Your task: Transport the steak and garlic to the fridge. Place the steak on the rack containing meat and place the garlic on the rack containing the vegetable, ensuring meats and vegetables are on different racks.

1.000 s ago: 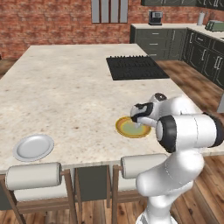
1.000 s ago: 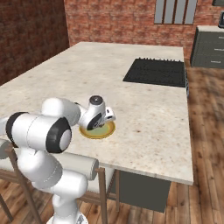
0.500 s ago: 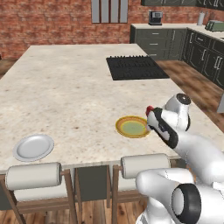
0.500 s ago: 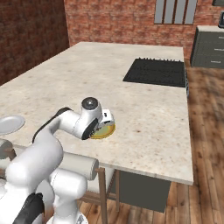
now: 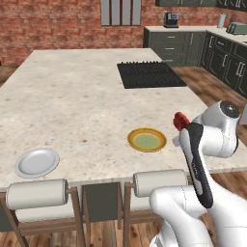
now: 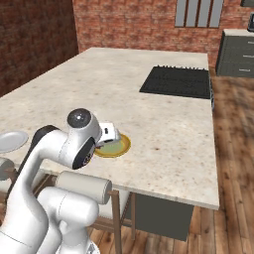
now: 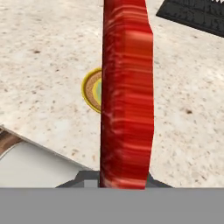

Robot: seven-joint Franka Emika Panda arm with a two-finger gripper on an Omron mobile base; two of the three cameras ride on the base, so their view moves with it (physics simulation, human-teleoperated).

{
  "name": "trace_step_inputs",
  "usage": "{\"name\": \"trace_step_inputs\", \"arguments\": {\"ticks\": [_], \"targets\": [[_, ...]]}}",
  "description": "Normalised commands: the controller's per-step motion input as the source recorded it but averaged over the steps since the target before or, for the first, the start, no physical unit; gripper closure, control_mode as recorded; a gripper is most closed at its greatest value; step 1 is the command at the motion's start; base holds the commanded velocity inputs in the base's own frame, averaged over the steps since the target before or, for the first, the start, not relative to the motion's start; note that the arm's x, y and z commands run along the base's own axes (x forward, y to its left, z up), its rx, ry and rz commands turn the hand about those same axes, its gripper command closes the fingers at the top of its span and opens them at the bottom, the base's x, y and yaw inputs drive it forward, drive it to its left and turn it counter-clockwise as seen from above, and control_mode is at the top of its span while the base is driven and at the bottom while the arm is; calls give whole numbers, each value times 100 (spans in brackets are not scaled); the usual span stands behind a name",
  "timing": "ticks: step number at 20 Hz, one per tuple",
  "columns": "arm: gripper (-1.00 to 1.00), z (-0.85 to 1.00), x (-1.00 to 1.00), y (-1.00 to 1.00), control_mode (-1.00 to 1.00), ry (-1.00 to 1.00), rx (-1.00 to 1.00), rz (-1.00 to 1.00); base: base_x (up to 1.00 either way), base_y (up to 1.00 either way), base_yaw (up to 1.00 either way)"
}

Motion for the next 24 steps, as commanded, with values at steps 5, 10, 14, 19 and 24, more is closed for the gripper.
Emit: {"name": "trace_step_inputs", "arguments": {"ticks": [5, 10, 14, 19, 24], "targets": [[100, 80, -86, 0, -100, -2, 0, -9, 0, 0, 0], [100, 70, -79, 0, -100, -2, 0, -12, 0, 0, 0], [100, 33, -64, 0, 100, 0, 0, -10, -24, -3, -3], [100, 0, 0, 0, 100, 0, 0, 0, -100, -26, -16], [100, 0, 0, 0, 100, 0, 0, 0, -82, -81, -11]]}}
